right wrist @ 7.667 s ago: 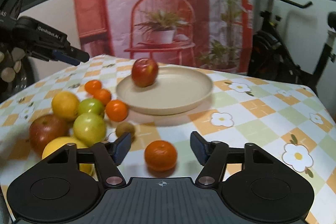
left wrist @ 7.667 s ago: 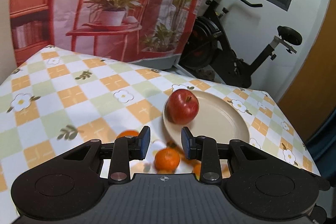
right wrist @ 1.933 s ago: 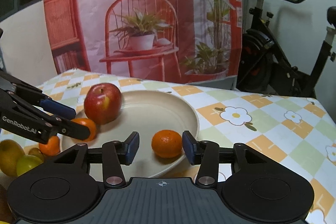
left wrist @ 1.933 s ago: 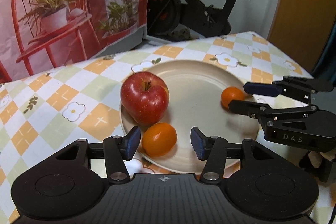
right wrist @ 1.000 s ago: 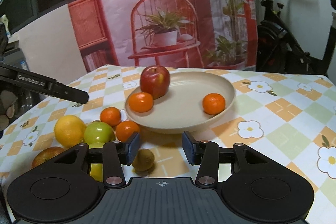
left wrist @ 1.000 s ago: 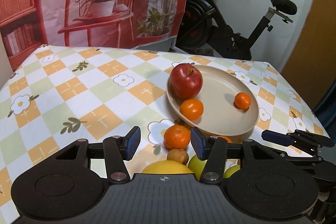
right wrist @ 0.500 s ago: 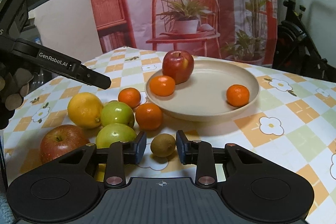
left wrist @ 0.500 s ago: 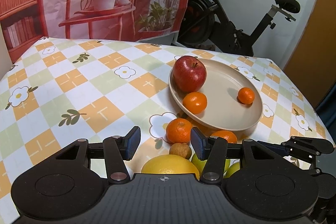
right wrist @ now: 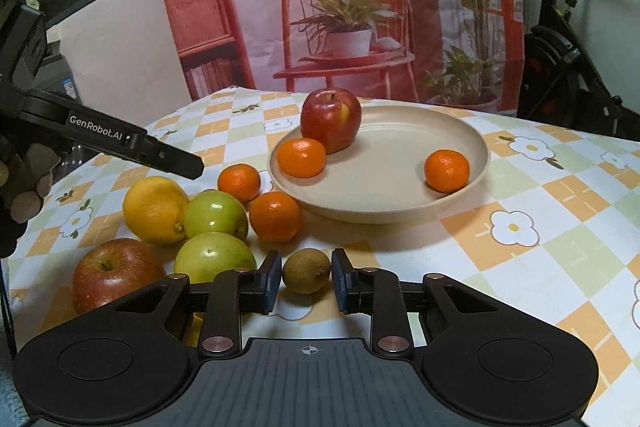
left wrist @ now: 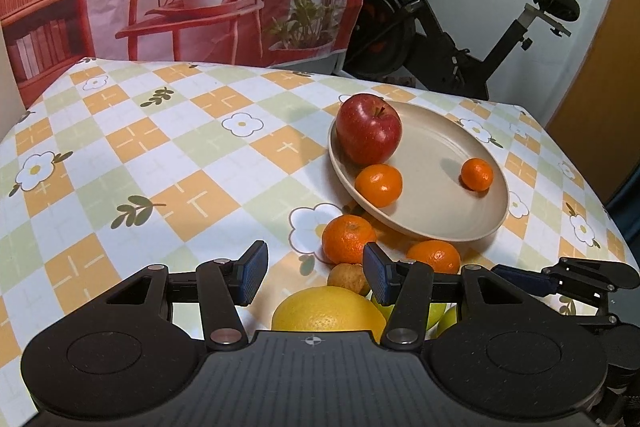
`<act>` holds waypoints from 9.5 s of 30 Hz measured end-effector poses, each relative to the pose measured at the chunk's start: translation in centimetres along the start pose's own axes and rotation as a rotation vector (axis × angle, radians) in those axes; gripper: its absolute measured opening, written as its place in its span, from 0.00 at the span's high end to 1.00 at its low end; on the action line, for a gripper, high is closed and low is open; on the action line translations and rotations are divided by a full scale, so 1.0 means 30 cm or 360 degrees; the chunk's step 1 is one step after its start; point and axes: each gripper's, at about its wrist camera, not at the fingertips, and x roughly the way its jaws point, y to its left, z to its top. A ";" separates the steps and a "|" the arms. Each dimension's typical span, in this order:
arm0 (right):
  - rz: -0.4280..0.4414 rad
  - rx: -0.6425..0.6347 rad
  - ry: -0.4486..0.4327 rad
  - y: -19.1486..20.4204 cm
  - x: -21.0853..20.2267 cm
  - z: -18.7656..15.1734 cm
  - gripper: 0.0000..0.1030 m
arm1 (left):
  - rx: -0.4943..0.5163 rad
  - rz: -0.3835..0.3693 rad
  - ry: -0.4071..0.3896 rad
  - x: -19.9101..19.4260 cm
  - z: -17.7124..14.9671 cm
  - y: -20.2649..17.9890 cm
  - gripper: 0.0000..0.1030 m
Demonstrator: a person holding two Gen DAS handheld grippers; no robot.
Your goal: Organize fruits
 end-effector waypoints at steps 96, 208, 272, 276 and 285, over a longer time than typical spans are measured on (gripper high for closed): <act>-0.0236 0.0067 -0.0079 -0.217 0.122 0.147 0.76 | 0.0403 -0.0164 0.0217 0.270 0.109 -0.252 0.61; 0.0185 -0.0291 0.0325 0.366 -0.093 0.093 0.42 | -0.0260 -0.0415 0.0046 -0.179 -0.156 0.027 0.52; 0.0188 -0.0313 0.0279 0.467 0.003 0.022 0.46 | -0.0459 -0.0542 0.0057 -0.128 -0.273 0.129 0.60; 0.0186 -0.0297 0.0208 0.450 -0.028 0.046 0.46 | -0.0438 -0.0561 0.0016 -0.145 -0.243 0.115 0.60; 0.0154 -0.0282 0.0077 0.364 -0.100 0.174 0.46 | -0.0283 -0.0576 -0.0087 -0.187 -0.086 0.013 0.60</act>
